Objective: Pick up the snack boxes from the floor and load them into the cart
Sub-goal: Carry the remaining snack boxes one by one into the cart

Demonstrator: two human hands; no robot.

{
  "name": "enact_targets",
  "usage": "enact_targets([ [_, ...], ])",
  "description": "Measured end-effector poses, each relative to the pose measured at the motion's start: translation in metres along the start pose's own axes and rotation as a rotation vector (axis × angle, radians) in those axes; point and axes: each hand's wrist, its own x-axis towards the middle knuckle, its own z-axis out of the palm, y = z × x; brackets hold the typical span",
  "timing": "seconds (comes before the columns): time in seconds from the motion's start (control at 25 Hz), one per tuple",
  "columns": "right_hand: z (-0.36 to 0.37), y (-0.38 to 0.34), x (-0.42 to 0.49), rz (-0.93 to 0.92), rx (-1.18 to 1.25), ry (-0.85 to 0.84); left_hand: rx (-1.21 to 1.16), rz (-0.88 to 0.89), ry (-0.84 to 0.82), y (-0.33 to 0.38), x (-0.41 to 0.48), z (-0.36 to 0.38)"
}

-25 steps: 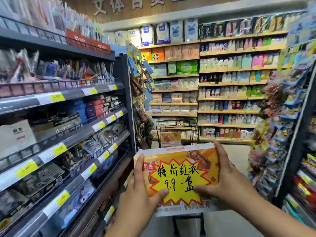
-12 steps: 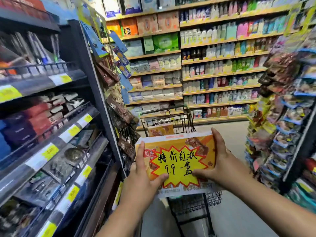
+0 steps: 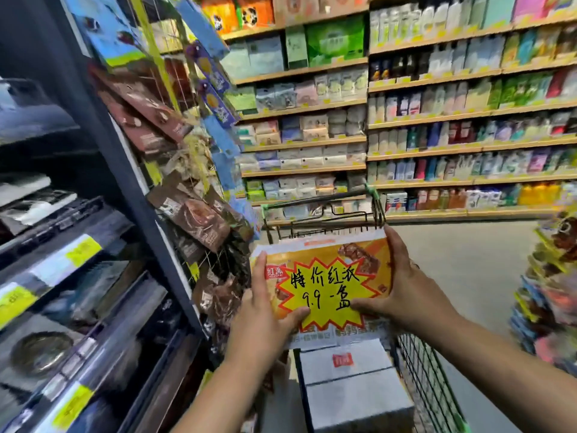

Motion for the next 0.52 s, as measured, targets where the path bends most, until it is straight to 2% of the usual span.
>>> enact_targets([
  [0.24, 0.058, 0.067, 0.164, 0.03, 0.034, -0.115, -0.017, -0.147, -0.014, -0.028, 0.139, 0.095],
  [0.52, 0.193, 0.141, 0.293, 0.013, 0.063, -0.118, 0.006, -0.216, 0.024, -0.13, 0.255, 0.214],
])
